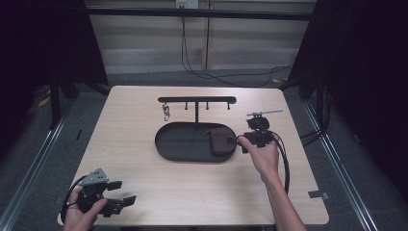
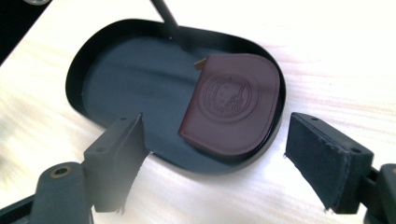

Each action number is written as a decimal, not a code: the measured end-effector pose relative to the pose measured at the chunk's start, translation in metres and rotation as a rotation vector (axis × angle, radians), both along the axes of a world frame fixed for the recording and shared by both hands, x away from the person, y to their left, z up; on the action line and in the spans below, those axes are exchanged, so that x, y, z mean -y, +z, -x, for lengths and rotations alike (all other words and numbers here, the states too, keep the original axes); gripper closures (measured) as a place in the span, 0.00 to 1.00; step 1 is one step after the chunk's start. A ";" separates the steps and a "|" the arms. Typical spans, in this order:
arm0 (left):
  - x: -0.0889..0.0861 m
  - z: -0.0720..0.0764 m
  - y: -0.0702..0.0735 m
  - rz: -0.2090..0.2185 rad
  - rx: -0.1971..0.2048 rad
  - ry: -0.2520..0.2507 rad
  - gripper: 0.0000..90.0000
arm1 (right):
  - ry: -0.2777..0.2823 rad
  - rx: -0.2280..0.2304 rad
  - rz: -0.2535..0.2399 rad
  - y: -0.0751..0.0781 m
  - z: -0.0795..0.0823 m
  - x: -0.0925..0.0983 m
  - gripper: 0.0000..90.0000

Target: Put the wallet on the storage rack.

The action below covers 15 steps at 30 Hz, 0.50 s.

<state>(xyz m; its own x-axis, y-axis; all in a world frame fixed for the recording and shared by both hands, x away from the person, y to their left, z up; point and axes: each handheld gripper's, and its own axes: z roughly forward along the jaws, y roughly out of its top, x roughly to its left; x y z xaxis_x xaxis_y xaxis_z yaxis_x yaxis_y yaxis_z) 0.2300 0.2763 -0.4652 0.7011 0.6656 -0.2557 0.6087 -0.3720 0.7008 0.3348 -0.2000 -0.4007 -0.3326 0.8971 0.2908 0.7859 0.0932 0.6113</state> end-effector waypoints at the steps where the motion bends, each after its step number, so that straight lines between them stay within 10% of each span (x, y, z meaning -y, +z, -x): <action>1: 0.000 0.000 0.000 -0.001 0.000 0.000 0.19 | 0.000 0.001 0.005 -0.001 0.003 0.001 0.22; 15: 0.000 0.001 0.000 0.015 -0.009 0.007 0.19 | -0.004 0.056 -0.013 -0.017 0.048 0.020 0.21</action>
